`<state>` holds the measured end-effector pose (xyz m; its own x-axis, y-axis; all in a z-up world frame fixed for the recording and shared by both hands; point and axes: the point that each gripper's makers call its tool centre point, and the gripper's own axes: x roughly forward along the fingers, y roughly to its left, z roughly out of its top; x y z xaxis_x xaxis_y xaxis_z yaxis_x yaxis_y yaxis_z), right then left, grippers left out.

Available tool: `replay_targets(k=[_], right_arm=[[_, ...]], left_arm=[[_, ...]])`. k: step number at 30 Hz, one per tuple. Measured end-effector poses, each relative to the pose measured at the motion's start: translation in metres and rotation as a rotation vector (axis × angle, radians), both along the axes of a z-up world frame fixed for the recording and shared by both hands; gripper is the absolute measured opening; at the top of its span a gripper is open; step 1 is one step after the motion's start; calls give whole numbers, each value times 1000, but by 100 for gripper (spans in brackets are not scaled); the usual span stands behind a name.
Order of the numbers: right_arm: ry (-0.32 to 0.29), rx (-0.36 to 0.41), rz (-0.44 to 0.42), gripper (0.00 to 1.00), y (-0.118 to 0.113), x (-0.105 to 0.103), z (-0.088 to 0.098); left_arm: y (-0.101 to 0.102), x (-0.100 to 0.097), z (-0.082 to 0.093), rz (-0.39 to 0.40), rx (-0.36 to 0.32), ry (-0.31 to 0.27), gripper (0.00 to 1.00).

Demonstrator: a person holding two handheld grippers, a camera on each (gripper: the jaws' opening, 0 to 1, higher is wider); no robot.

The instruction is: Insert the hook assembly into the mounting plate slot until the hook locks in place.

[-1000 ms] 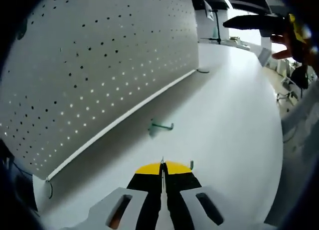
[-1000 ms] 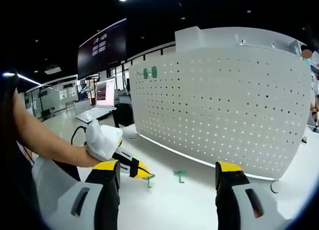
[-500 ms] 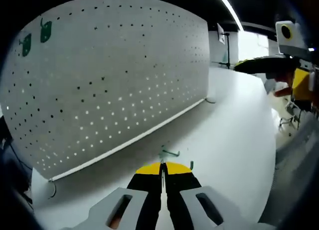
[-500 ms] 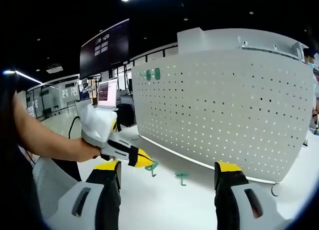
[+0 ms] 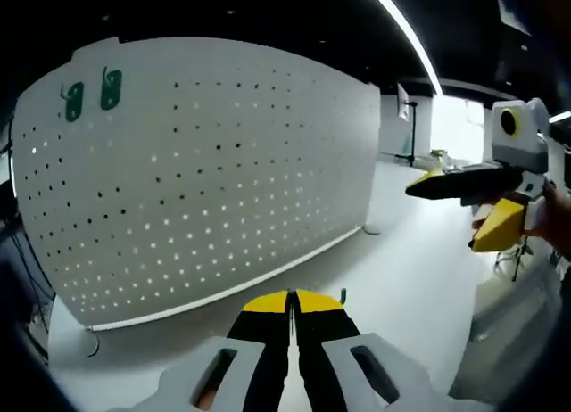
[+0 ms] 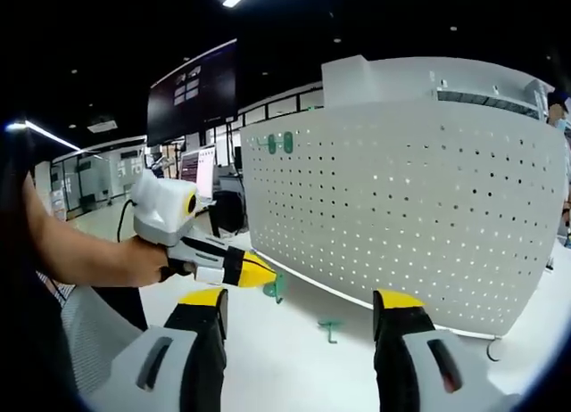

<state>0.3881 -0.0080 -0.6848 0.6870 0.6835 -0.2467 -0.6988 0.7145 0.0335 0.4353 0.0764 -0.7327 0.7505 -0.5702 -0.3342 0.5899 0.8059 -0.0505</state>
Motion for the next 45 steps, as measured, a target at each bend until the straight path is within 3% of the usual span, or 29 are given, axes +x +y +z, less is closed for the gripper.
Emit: replay_targets(k=[8, 12, 20, 32, 35, 45], right_arm=[[-7, 29, 15, 42, 5, -1, 9], [-14, 33, 33, 38, 9, -3, 13], [-25, 22, 85, 29, 16, -13, 16], [-69, 21, 263, 20, 42, -40, 24], [-80, 21, 304, 18, 48, -45, 26], [-141, 19, 481, 11, 64, -74, 34]], left_arm=[[-11, -7, 26, -24, -57, -33, 1], [-16, -10, 38, -58, -88, -46, 1], [-15, -16, 46, -135, -131, -63, 1], [-8, -40, 65, -380, -233, -103, 1], [-9, -52, 72, -472, -275, -113, 1], [-17, -78, 81, -609, -330, -104, 1]])
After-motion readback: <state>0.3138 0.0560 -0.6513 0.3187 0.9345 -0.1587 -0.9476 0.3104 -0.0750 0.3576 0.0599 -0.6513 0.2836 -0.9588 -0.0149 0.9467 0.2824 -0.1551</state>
